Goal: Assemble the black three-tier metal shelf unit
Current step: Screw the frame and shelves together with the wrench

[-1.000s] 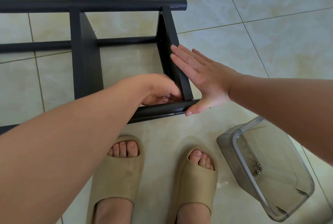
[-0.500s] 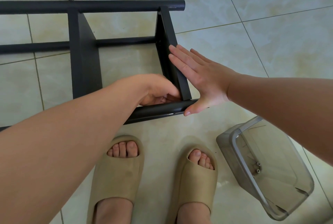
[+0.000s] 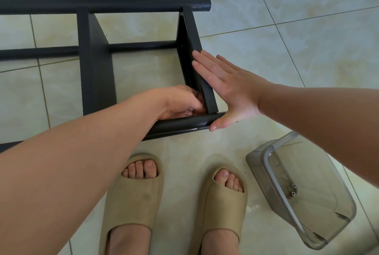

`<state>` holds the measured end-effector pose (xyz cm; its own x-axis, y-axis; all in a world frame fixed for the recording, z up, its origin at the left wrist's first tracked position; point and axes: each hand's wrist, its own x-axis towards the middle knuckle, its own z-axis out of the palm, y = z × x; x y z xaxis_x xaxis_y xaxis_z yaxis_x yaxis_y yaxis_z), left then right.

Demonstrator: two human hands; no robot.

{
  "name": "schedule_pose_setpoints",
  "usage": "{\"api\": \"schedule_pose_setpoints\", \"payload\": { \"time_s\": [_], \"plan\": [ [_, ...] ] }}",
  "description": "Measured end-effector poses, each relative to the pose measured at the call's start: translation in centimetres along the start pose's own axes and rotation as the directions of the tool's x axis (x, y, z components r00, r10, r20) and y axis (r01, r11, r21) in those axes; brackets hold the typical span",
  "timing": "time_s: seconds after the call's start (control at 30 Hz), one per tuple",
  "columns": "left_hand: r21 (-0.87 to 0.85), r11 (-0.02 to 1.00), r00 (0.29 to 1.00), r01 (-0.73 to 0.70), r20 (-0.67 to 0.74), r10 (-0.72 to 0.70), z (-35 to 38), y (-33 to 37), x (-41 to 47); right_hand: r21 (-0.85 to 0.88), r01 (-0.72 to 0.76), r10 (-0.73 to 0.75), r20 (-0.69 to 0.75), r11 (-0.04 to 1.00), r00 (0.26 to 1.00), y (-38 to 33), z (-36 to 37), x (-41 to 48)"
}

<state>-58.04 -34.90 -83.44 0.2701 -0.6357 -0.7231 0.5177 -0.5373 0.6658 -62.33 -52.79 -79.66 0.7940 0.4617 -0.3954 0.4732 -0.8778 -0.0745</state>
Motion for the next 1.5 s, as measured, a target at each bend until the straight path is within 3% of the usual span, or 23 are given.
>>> {"api": "schedule_pose_setpoints", "payload": {
  "time_s": [0.17, 0.3, 0.53, 0.73, 0.9, 1.03, 1.17, 1.3, 1.5],
  "plan": [
    [-0.050, 0.998, 0.999, -0.037, 0.025, 0.038, 0.0, -0.3, 0.2, -0.001, -0.002, 0.002, 0.002, 1.000, 1.000, -0.1, 0.1, 0.0],
    [-0.155, 0.987, 0.997, 0.028, 0.073, -0.017, 0.0, -0.4, 0.4, -0.001, 0.002, -0.002, -0.007, 1.000, 1.000, 0.0, 0.1, 0.0],
    [0.029, 0.989, 0.982, 0.148, 0.115, -0.150, -0.3, 0.3, 0.2, -0.010, 0.002, -0.002, -0.005, 1.000, 1.000, 0.1, 0.1, 0.1],
    [0.061, 0.998, 0.999, 0.032, -0.007, -0.031, -0.4, -0.5, 0.6, -0.006, -0.001, 0.001, -0.013, 1.000, 1.000, -0.1, 0.2, 0.1],
    [0.000, 1.000, 0.999, -0.014, 0.031, 0.014, -0.5, -0.7, 0.8, -0.005, -0.004, 0.004, -0.011, 1.000, 1.000, -0.2, 0.2, 0.0],
    [-0.059, 0.998, 0.996, 0.007, 0.086, -0.002, -0.4, -0.7, 0.7, -0.012, -0.005, 0.005, -0.007, 1.000, 1.000, -0.2, 0.1, 0.1],
    [0.078, 0.993, 0.996, 0.090, -0.016, -0.089, -0.2, -0.6, 0.7, -0.015, -0.004, 0.004, -0.003, 1.000, 1.000, -0.2, 0.1, 0.0],
    [0.149, 0.988, 0.999, 0.039, -0.015, -0.037, -0.3, -0.6, 0.5, -0.012, -0.009, 0.009, -0.001, 1.000, 1.000, -0.3, 0.1, 0.1],
    [0.071, 0.997, 1.000, -0.002, 0.007, 0.002, -0.5, -0.6, 0.7, -0.012, -0.014, 0.014, 0.002, 1.000, 1.000, -0.3, 0.0, 0.0]
  ]
}}
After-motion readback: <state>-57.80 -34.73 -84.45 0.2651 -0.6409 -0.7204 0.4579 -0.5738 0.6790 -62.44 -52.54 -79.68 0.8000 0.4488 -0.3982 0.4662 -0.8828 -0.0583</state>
